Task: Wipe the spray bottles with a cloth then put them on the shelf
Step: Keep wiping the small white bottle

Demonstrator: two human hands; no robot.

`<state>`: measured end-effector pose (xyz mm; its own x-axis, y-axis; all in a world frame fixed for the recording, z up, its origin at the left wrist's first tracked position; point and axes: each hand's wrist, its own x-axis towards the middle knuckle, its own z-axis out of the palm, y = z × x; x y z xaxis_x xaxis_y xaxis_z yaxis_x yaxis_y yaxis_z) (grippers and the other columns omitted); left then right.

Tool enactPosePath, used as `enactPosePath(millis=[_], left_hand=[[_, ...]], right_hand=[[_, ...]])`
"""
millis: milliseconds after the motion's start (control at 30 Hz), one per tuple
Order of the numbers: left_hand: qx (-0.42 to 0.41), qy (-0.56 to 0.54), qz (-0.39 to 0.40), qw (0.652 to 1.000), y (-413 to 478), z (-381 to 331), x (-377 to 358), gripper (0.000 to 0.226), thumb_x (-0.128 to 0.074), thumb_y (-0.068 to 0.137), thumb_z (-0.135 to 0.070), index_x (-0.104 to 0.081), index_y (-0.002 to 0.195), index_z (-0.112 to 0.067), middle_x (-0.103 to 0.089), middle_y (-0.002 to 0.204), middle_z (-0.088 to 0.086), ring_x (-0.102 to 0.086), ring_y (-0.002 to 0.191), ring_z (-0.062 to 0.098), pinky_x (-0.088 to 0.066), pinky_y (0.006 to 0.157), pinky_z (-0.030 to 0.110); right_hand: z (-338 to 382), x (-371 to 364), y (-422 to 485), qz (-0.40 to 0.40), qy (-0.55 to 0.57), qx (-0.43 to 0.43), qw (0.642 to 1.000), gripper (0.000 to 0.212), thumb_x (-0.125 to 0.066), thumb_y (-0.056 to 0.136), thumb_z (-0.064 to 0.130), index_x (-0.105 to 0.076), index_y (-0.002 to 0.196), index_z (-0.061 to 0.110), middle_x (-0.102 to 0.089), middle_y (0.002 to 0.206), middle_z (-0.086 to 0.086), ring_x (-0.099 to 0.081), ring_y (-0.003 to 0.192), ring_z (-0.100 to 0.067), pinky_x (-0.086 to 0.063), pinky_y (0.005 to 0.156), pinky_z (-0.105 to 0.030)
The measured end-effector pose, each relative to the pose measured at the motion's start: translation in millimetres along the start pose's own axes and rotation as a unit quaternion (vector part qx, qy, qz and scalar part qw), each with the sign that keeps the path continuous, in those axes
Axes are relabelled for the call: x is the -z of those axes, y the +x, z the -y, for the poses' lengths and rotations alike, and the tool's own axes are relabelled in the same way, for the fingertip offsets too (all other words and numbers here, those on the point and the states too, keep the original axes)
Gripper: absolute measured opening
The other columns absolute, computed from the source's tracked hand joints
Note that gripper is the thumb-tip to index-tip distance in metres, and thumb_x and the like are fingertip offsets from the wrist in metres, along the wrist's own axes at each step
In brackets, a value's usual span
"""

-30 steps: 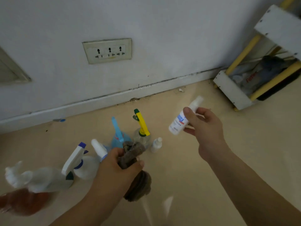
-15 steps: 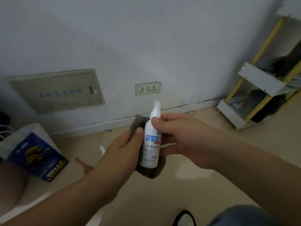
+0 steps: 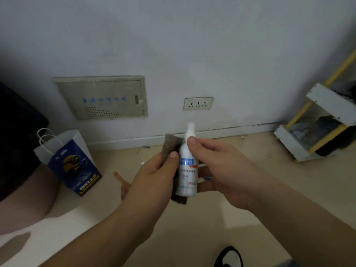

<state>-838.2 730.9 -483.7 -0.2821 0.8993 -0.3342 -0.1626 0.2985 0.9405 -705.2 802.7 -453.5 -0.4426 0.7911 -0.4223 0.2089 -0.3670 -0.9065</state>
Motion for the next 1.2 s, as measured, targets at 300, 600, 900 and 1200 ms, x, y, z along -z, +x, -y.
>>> enactPosePath(millis=[300, 600, 900, 1200], left_hand=[[0.024, -0.076, -0.021, 0.997, 6.3, 0.6, 17.8, 0.029, -0.053, 0.102, -0.038, -0.079, 0.094, -0.047, -0.08, 0.1, -0.005, -0.075, 0.102, 0.023, -0.052, 0.103, 0.051], [0.02, -0.088, -0.03, 0.995, 22.8, 2.6, 27.4, 0.027, -0.054, 0.1, -0.04, -0.08, 0.095, -0.042, -0.08, 0.1, -0.006, -0.074, 0.101, 0.021, -0.054, 0.092, 0.046], [0.007, -0.121, -0.045, 0.992, 29.4, 2.9, 26.4, 0.027, -0.059, 0.089, -0.05, -0.078, 0.101, -0.036, -0.079, 0.105, -0.01, -0.072, 0.107, 0.016, -0.049, 0.102, 0.044], [-0.181, 0.089, -0.048, 0.978, 24.1, 18.9, -3.5, 0.038, -0.037, 0.105, -0.051, -0.049, 0.142, -0.05, -0.056, 0.137, -0.033, -0.045, 0.123, -0.025, -0.039, 0.109, 0.013]], right_hand=[[-5.4, 16.3, 18.9, 0.141, 0.034, 0.001, 0.989, 0.04, -0.068, 0.09, 0.008, -0.07, 0.129, 0.014, -0.071, 0.126, -0.023, -0.072, 0.108, -0.035, -0.062, 0.087, -0.048], [-8.3, 23.8, 39.4, 0.2, 0.042, 0.05, 0.978, 0.06, -0.059, 0.085, 0.0, -0.06, 0.142, 0.017, -0.066, 0.134, -0.024, -0.068, 0.112, -0.036, -0.06, 0.09, -0.044], [-12.6, 26.8, 49.3, 0.192, 0.018, 0.049, 0.98, 0.059, -0.061, 0.084, 0.003, -0.062, 0.141, 0.018, -0.07, 0.13, -0.018, -0.07, 0.11, -0.031, -0.059, 0.089, -0.043], [-31.0, -9.9, 46.0, 0.079, -0.07, 0.056, 0.993, 0.041, -0.062, 0.098, -0.004, -0.07, 0.124, 0.025, -0.075, 0.114, -0.008, -0.076, 0.092, -0.023, -0.063, 0.072, -0.036]])
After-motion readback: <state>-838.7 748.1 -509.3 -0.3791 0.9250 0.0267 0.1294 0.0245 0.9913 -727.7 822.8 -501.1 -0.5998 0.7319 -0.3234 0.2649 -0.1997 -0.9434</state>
